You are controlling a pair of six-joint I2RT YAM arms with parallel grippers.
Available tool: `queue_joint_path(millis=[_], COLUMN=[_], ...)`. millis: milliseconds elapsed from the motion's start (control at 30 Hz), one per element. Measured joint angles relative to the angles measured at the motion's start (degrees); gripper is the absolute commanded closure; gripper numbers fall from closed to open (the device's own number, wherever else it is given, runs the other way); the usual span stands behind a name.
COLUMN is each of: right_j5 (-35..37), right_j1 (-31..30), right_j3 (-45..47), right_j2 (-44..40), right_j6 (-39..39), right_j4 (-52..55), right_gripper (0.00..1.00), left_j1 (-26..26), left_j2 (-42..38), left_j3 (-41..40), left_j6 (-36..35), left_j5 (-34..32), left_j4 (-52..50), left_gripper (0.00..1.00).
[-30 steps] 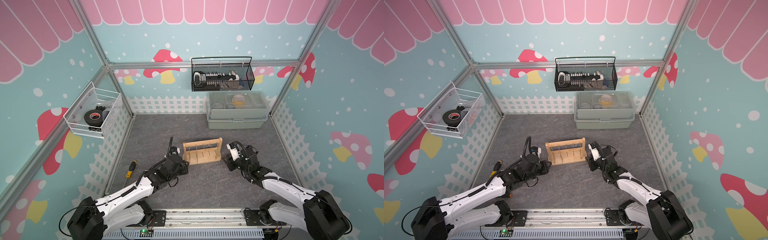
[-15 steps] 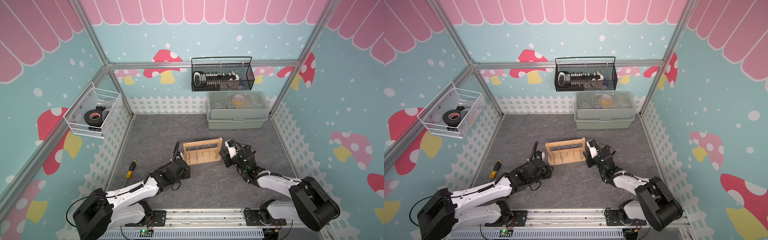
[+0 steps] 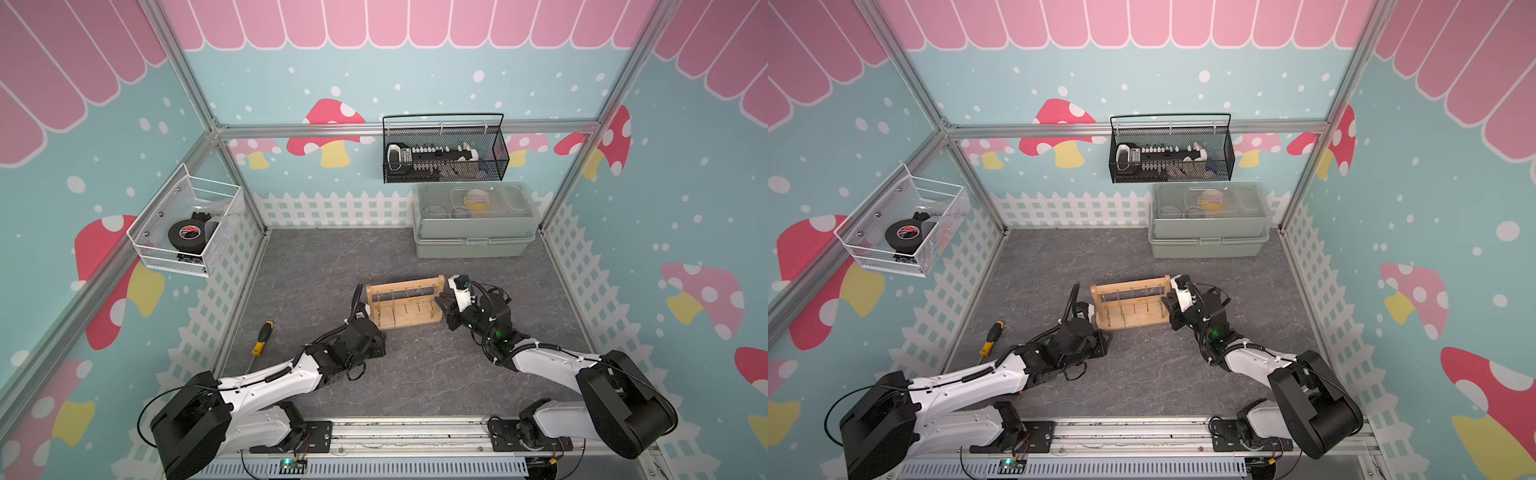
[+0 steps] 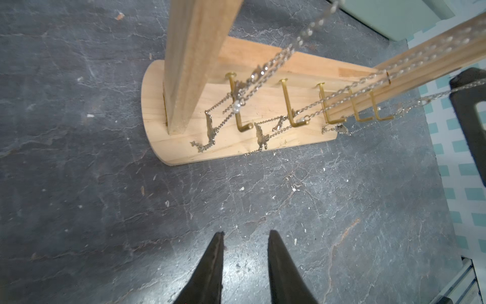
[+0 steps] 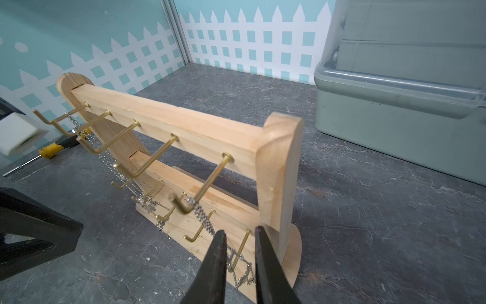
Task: Hang the necklace on the jewelry display stand
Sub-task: Adjust the necklace on the stand.
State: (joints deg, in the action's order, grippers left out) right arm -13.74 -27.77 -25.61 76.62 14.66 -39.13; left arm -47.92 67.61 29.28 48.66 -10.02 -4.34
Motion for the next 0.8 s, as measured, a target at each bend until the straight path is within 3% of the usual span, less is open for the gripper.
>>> queue_joint_path(millis=[500, 800], right_j5=[-0.74, -0.72], right_j1=[-0.11, -0.09], right_j3=[-0.72, -1.62], right_j2=[-4.17, -0.39], right_j6=[-3.76, -4.76], right_j4=[7.13, 8.22], right_gripper=[0.83, 0.84], left_j1=[-0.22, -0.22], left_j2=[-0.13, -0.13], left_j3=[0.0, 0.0], left_j6=[-0.02, -0.04], left_j5=[0.13, -0.07], left_j4=[0.31, 0.13], left_gripper=[0.71, 0.71])
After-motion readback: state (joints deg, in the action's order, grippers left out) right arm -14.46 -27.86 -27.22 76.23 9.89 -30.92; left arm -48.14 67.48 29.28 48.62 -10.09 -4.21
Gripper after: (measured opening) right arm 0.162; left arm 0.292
